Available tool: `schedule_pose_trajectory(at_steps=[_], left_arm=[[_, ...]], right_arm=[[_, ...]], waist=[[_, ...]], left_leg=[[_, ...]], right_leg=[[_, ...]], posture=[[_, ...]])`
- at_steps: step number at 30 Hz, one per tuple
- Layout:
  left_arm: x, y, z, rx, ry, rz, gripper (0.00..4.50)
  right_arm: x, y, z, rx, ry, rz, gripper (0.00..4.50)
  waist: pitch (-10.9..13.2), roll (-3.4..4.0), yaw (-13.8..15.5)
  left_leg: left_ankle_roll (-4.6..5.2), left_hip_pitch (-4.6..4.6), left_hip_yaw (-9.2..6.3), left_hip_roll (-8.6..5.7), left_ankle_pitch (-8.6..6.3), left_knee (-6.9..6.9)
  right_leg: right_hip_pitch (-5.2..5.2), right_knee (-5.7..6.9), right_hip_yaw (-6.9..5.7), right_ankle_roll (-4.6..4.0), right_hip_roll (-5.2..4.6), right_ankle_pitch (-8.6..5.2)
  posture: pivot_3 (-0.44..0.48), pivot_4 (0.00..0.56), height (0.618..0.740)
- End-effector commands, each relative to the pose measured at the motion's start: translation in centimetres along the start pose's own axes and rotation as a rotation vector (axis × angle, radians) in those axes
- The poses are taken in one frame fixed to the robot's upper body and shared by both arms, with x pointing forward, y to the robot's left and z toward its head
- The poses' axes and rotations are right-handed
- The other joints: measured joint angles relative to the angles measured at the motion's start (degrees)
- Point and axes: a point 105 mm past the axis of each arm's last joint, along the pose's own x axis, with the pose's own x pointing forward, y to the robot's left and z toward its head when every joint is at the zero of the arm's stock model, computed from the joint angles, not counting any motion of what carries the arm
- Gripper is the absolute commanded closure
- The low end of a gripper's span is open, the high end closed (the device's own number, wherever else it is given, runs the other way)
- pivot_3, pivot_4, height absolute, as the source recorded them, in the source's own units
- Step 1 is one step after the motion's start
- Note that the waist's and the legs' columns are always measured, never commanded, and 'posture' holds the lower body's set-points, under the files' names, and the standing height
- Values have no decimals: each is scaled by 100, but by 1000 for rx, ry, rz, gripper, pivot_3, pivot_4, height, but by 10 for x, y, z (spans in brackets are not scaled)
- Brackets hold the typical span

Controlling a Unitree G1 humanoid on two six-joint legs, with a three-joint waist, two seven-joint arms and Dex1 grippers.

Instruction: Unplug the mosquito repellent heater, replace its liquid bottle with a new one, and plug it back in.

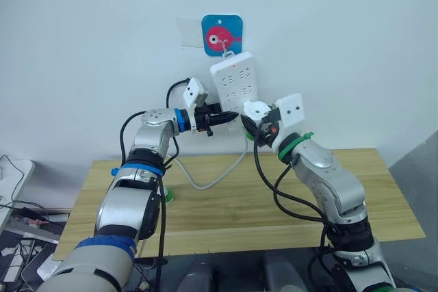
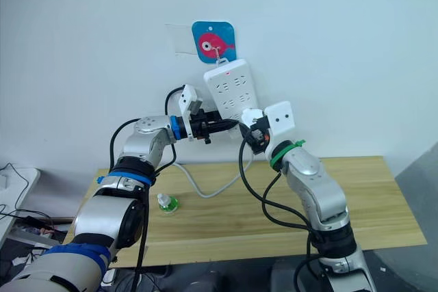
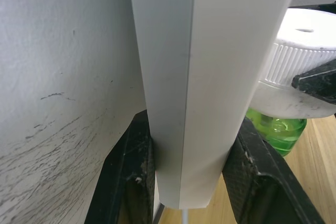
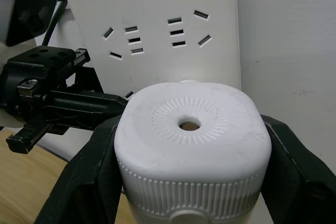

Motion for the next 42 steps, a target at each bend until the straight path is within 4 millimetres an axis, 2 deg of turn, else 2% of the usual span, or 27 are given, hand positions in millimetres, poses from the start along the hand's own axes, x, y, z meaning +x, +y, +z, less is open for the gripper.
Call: schedule_pose_trajectory(at_steps=[1, 10, 12, 18, 21, 23, 26, 30, 34, 39, 42], left_arm=[[-7, 14, 11, 48, 4, 75, 3187], [-12, 18, 10, 55, 9, 105, 3187], [-17, 18, 8, 54, 10, 107, 2456], [-38, 20, -2, 42, 23, 144, 848], [-63, 17, -13, 39, 41, 188, 37], [-77, 8, -19, 51, 48, 200, 37], [-84, -24, -17, 109, 25, 166, 37], [-72, -66, -8, 159, -34, 117, 37], [-44, -88, 0, 171, -114, 105, 37], [-2, -109, -1, 154, -176, 72, 37], [17, -109, -7, 143, -188, 81, 37]], right_arm=[[-17, 4, 14, -14, -45, 30, 1519], [-25, -6, 23, -20, -59, 9, 1519], [-28, -10, 25, -3, -66, -1, 1519], [-34, -26, 15, 114, -66, -43, 1519], [-35, -34, 6, 269, -84, -63, 1519], [-37, -42, -1, 398, -94, -83, 1519], [-42, -54, -14, 646, -111, -125, 1519], [-45, -62, -26, 974, -153, -138, 1519], [-49, -66, -35, 1188, -179, -136, 1519], [-48, -59, -29, 1303, -205, -99, 1519], [-46, -50, -22, 1319, -206, -77, 1519]], waist=[[0, -1, -12], [1, -2, -24], [1, -2, -27], [2, -2, -39], [5, 3, -112], [6, 5, -140], [11, 14, -146], [18, 24, 15], [27, 46, 86], [28, 49, 76], [28, 49, 26]], left_leg=[[-4, -5, 0, 0, 2, 1], [9, 4, 2, 7, 2, 7], [10, 4, 2, 6, 2, 7], [4, -4, 3, 8, 5, 1], [-11, -6, 10, 14, 13, 1], [8, -2, 10, 19, 2, -1], [7, -2, 8, 26, 2, -9], [7, -13, 7, 23, 2, -6], [7, -3, 10, 18, 2, -4], [12, 14, 26, 18, 4, -5], [13, 14, 29, 19, 5, -4]], right_leg=[[-3, -4, 0, 0, 0, 0], [-5, 16, 3, -5, 9, 14], [-3, 16, 3, -4, 10, 15], [-17, 11, 9, -4, 3, 16], [-23, 15, 20, -5, -3, 17], [-24, 20, 23, -7, -2, 18], [-27, 19, 31, -10, -2, 19], [-29, 14, 45, -15, -6, 22], [-14, 12, 42, -26, -6, 29], [0, 15, 29, -24, 2, 28], [0, 15, 28, -24, 7, 28]], posture=[[-157, 142, 740], [-148, 144, 740], [-145, 145, 740], [-141, 145, 740], [-143, 143, 740], [-139, 143, 740], [-131, 142, 740], [-110, 139, 740], [-99, 132, 740], [-100, 133, 740], [-124, 132, 740]])
